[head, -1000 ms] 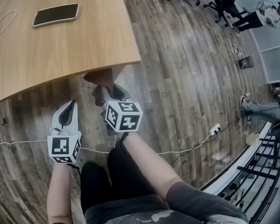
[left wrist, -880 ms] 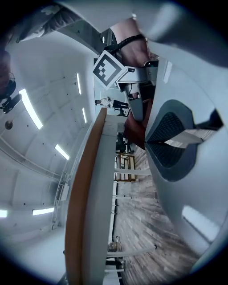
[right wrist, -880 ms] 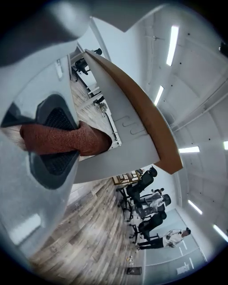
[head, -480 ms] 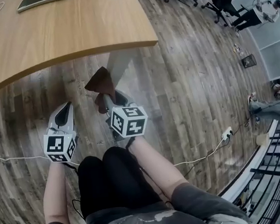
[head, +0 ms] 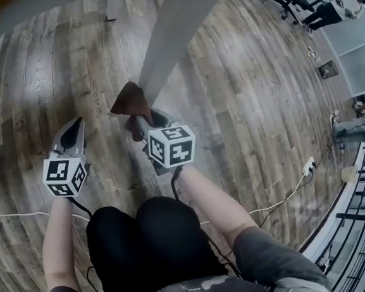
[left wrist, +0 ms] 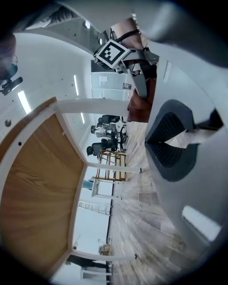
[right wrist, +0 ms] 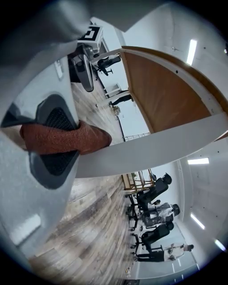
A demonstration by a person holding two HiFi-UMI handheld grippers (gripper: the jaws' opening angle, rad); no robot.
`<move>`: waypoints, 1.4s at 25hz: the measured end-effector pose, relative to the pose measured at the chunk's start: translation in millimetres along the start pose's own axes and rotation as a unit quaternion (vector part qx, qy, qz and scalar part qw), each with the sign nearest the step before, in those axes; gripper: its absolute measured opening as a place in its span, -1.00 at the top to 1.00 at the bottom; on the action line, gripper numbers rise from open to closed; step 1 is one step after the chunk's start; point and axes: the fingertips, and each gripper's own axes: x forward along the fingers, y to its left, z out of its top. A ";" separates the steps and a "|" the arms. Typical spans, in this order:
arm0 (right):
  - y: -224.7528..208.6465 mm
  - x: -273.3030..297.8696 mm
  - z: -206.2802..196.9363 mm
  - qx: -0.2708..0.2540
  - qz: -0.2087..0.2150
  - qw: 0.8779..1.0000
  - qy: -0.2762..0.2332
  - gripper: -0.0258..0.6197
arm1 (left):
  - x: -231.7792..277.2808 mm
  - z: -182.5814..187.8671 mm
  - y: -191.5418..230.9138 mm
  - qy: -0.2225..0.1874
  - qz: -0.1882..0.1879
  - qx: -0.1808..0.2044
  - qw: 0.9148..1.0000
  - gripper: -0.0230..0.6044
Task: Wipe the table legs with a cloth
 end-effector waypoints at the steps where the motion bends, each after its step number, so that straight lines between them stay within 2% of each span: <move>1: -3.5 6.1 -11.8 0.003 -0.001 1.000 0.008 0.64 | 0.0 -9.1 6.0 0.000 0.005 -0.005 1.000 0.86; 7: -23.9 39.0 -76.2 0.025 -0.015 0.998 0.055 0.64 | 4.0 -58.5 18.5 0.019 0.022 -0.007 1.000 0.87; 14: -43.8 73.8 -131.6 0.018 -0.024 0.995 0.099 0.64 | 10.9 -104.0 -5.4 0.047 -0.011 -0.003 0.999 0.86; 19: -53.3 88.2 -158.8 0.006 -0.030 0.992 0.125 0.64 | 14.5 -117.3 -15.0 0.061 -0.025 -0.006 0.998 0.87; 22: -48.1 79.1 -164.3 0.001 -0.019 0.991 0.132 0.64 | 13.4 -115.2 -8.7 0.063 -0.021 0.004 0.998 0.86; 25: -32.3 44.2 -155.2 -0.003 0.024 0.991 0.129 0.64 | 13.7 -99.1 0.0 0.055 -0.005 -0.008 0.998 0.87; 28: -25.9 1.1 -121.8 -0.035 0.049 0.993 0.097 0.64 | 21.5 -58.7 -2.6 0.029 -0.012 -0.001 1.000 0.86; 32: -23.3 -60.3 -38.1 -0.031 0.043 0.998 -0.018 0.64 | 33.2 12.1 -16.7 -0.038 -0.014 0.039 0.998 0.86; 35: -12.2 -100.3 21.0 -0.045 0.038 0.994 -0.097 0.64 | 33.3 59.4 -36.9 -0.079 -0.025 0.070 0.994 0.87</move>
